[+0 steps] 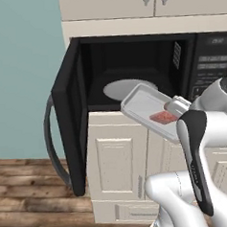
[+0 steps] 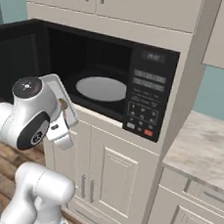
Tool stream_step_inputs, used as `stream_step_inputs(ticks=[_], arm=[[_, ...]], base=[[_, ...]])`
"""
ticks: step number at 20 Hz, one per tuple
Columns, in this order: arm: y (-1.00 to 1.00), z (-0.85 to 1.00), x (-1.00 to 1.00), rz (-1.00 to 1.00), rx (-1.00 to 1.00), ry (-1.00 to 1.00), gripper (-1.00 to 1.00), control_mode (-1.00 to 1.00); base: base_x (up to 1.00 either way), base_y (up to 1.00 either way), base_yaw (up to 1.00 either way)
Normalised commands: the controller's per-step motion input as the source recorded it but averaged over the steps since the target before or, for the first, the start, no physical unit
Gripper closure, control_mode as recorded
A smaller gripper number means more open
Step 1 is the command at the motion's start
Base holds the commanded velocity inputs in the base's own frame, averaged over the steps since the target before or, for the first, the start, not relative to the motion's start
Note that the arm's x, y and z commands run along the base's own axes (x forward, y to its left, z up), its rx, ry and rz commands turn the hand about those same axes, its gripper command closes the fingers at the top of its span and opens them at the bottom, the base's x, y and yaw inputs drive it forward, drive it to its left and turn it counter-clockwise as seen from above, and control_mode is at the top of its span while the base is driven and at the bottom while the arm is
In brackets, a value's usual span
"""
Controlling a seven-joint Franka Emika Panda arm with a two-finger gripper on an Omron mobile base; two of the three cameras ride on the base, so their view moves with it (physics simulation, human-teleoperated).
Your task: Place the tupperware containing the steak and garlic meal in the microwave. Close the microwave door and press the start button to reheat the meal.
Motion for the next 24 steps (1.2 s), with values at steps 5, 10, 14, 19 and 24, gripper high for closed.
stream_step_inputs(ticks=[5, 10, 14, 19, 24], arm=[[0.00, 0.00, 0.00, 0.00, 0.00, 0.00, 1.00, 1.00], [0.00, 0.00, 0.00, 0.01, 0.00, 0.00, 1.00, -1.00], [0.00, 0.00, 0.00, 0.00, 0.00, 0.00, 1.00, -1.00], [0.00, 0.00, 0.20, 0.00, 0.00, 0.00, 1.00, -1.00], [0.00, 0.00, 0.46, -0.03, 0.00, 0.00, 1.00, -1.00]], base=[[0.09, 0.00, 0.17], [0.00, 0.00, 0.03], [0.00, 0.00, 0.00], [0.00, 0.00, 0.00], [0.00, 0.00, 0.00]])
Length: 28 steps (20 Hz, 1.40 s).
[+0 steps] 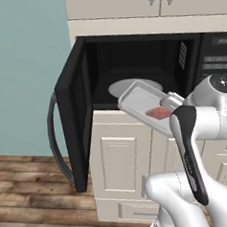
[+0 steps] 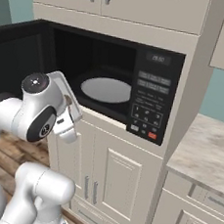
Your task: Place the tupperware containing the steak and garlic meal in the microwave. Close the microwave door and press the start button to reheat the meal.
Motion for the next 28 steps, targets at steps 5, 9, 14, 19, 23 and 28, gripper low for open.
stream_step_inputs(ticks=[5, 9, 14, 19, 23, 28], arm=[[-0.04, -0.02, 0.44, -0.06, 0.00, 0.00, 1.00, -1.00], [-0.10, -0.07, 0.30, -0.05, 0.00, -0.03, 1.00, -1.00], [-0.03, -0.12, 0.34, -0.01, 0.00, -0.05, 1.00, -1.00], [-0.01, -0.06, 0.38, 0.00, 0.00, 0.00, 1.00, -1.00], [-0.09, 0.00, 0.33, 0.00, 0.00, 0.00, 1.00, -1.00], [-0.11, 0.00, 0.37, 0.00, 0.00, 0.00, 1.00, -1.00]], base=[[0.00, 0.00, 0.00], [0.00, 0.00, 0.00], [0.00, 0.00, 0.00], [0.00, 0.00, 0.00], [0.00, 0.00, 0.00], [0.00, 0.00, 0.00]])
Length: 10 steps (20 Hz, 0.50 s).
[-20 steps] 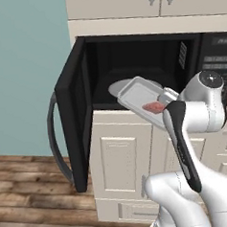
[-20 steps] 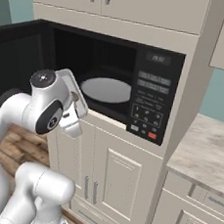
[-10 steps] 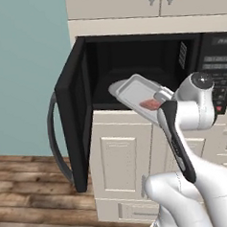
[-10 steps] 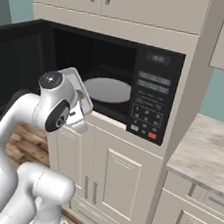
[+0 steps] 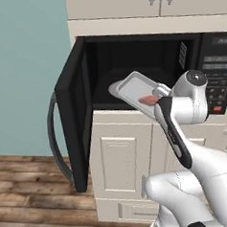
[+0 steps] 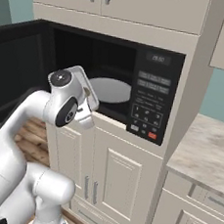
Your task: Place the tupperware containing the steak and garlic meal in the microwave. Close the microwave door and press the start button to reheat the meal.
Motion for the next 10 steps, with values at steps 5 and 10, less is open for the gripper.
stream_step_inputs(ticks=[5, 10], arm=[[-0.12, 0.00, 0.40, 0.00, -0.01, 0.00, 1.00, -1.00], [-0.04, 0.00, 0.44, 0.00, -0.04, 0.00, 1.00, -1.00]], base=[[0.00, 0.00, 0.00], [0.00, 0.00, 0.00]])
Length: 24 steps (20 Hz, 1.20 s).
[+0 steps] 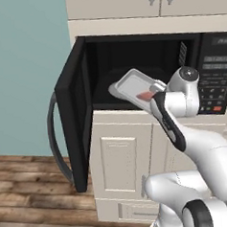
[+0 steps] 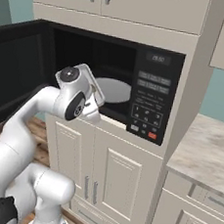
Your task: Place the tupperware containing the steak and garlic meal in the microwave. Close the microwave door and press the start button to reheat the meal.
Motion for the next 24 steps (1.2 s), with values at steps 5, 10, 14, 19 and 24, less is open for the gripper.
stream_step_inputs(ticks=[5, 10, 14, 19, 24], arm=[[0.00, 0.00, 0.41, 0.00, -0.05, 0.00, 1.00, -1.00], [-0.05, 0.00, 0.39, 0.00, 0.00, 0.00, 1.00, -1.00], [-0.16, 0.00, 0.40, -0.01, 0.00, 0.00, 1.00, -1.00], [-0.12, 0.00, 0.41, -0.02, 0.00, 0.00, 1.00, -1.00], [-0.02, 0.00, 0.39, 0.00, 0.00, 0.00, 1.00, -1.00]], base=[[0.00, 0.00, 0.00], [0.00, 0.00, 0.00], [0.00, 0.00, 0.00], [0.00, 0.00, 0.00], [0.00, 0.00, 0.00]])
